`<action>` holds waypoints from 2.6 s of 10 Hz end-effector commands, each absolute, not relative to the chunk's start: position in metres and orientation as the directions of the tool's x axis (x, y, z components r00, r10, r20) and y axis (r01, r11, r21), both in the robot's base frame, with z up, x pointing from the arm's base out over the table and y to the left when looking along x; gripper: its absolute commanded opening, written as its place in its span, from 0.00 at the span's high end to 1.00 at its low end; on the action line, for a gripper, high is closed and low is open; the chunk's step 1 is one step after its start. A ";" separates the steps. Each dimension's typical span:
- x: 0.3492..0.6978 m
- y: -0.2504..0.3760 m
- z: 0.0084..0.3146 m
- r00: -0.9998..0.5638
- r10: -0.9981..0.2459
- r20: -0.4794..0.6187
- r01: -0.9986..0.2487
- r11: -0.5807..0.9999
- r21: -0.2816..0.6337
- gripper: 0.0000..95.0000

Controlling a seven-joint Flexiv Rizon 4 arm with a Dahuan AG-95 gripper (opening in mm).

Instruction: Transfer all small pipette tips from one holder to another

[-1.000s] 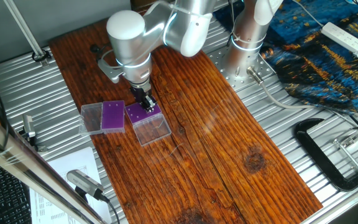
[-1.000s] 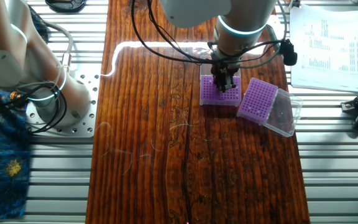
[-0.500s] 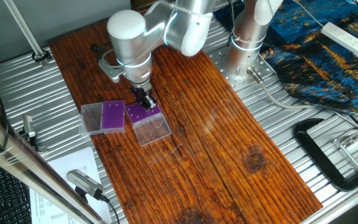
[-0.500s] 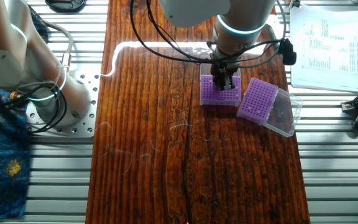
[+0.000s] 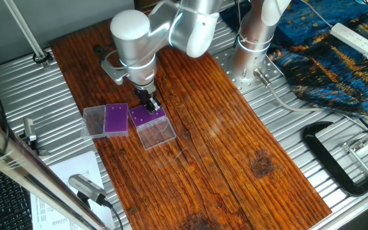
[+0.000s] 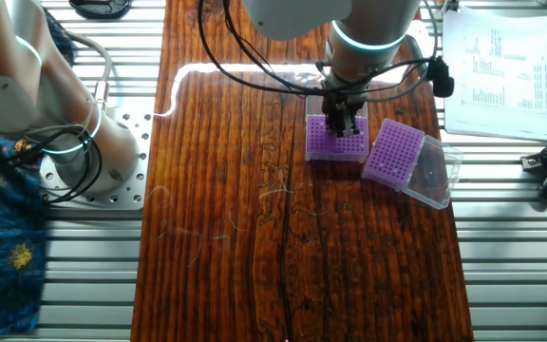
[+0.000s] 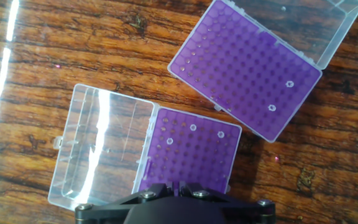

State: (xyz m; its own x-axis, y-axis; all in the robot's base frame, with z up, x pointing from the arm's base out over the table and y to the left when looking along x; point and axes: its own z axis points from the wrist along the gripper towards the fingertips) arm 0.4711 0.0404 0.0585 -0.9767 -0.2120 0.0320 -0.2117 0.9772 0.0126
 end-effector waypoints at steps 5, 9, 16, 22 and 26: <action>0.471 0.040 0.073 -0.977 -0.212 0.031 -0.211 0.977 0.011 1.00; 0.471 0.039 0.085 -0.976 -0.217 0.029 -0.217 0.976 0.011 1.00; 0.507 0.005 0.117 -0.962 -0.271 0.027 -0.270 0.963 0.020 1.00; 0.559 -0.019 0.113 -0.956 -0.292 0.003 -0.292 0.956 0.029 1.00; 0.579 -0.016 0.101 -0.957 -0.289 -0.007 -0.289 0.957 0.035 1.00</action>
